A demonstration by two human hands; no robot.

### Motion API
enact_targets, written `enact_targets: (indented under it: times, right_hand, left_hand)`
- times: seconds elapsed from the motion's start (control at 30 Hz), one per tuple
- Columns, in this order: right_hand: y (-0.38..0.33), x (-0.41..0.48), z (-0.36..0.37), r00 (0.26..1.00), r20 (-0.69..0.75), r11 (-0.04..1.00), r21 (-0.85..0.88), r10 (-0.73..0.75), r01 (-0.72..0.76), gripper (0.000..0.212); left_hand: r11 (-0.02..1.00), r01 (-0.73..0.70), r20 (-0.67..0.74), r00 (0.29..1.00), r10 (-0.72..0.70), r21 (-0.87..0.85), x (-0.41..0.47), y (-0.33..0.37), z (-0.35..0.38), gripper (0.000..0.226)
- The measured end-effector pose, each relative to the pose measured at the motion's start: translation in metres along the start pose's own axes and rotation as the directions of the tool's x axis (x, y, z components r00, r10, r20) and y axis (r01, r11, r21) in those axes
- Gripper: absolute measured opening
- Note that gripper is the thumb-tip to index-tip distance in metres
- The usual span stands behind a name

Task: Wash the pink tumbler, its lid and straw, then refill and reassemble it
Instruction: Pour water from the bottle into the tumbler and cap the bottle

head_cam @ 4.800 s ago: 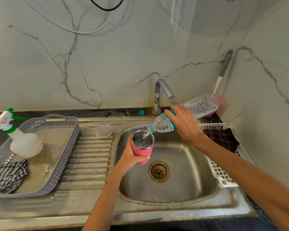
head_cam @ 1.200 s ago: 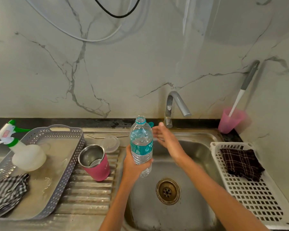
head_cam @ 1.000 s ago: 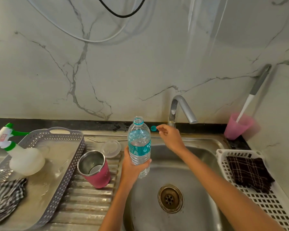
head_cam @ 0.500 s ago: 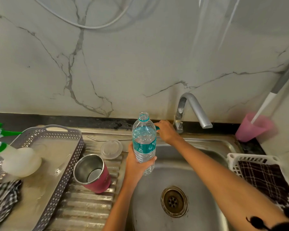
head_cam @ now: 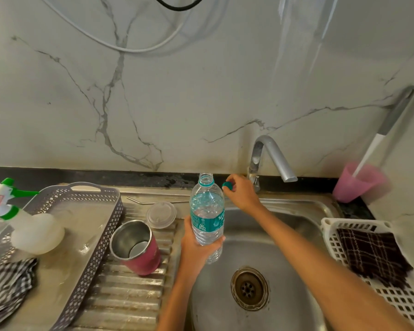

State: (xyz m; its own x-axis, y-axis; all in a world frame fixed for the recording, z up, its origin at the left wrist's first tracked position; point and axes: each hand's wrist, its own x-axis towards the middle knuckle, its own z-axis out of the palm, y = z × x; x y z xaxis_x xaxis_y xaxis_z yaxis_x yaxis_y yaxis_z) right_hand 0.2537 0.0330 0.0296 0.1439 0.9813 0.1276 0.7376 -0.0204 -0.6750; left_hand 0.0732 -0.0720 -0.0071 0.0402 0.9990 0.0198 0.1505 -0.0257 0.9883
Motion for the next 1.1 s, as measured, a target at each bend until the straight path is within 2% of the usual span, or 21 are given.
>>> enact_targets:
  times: [0.1, 0.2, 0.33, 0.43, 0.5, 0.63, 0.73, 0.97, 1.1]
  right_hand:
    - [-0.019, -0.041, -0.024, 0.997, -0.07, 0.956, 0.293, 0.03, -0.008, 0.02]
    - [-0.043, -0.085, -0.053, 0.996, -0.07, 0.871, 0.492, 0.06, -0.018, 0.019]
    - [-0.073, -0.131, -0.08, 0.979, -0.154, 0.748, 0.664, 0.13, 0.005, 0.016]
    - [-0.093, -0.159, -0.098, 0.978, -0.193, 0.685, 0.723, 0.08, 0.087, 0.019]
    - [-0.099, -0.171, -0.108, 0.984, -0.178, 0.71, 0.693, 0.007, 0.121, 0.019]
    - [-0.101, -0.191, -0.12, 0.981, -0.141, 0.834, 0.518, -0.135, 0.19, 0.03]
    - [-0.101, -0.199, -0.129, 0.968, -0.089, 0.893, 0.374, -0.236, 0.252, 0.035]
    - [-0.1, -0.208, -0.152, 0.97, 0.038, 0.966, 0.112, -0.238, 0.233, 0.031]
    - [-0.105, -0.208, -0.155, 0.981, -0.039, 0.982, 0.012, -0.189, 0.19, 0.028]
  left_hand:
    - [1.0, 0.014, 0.017, 1.0, -0.014, -0.027, -0.017, 0.0, 0.0, 0.089]
    - [0.999, 0.044, 0.053, 0.998, -0.043, -0.01, -0.036, -0.002, 0.003, 0.087]
    - [0.998, 0.058, 0.084, 0.995, -0.056, -0.017, -0.06, 0.0, 0.009, 0.084]
    - [0.999, 0.047, 0.126, 0.991, -0.046, -0.005, -0.075, 0.008, 0.012, 0.083]
    - [1.0, 0.032, 0.155, 0.987, -0.031, 0.002, -0.081, 0.012, 0.013, 0.084]
    - [1.0, 0.008, 0.193, 0.981, -0.013, 0.027, -0.09, 0.022, 0.015, 0.095]
    - [0.997, -0.015, 0.225, 0.974, -0.001, 0.071, -0.094, 0.025, 0.015, 0.087]
    - [0.995, -0.037, 0.321, 0.947, 0.005, 0.092, -0.102, 0.026, 0.016, 0.078]
    - [0.995, -0.042, 0.312, 0.95, 0.012, 0.09, -0.103, 0.029, 0.019, 0.078]
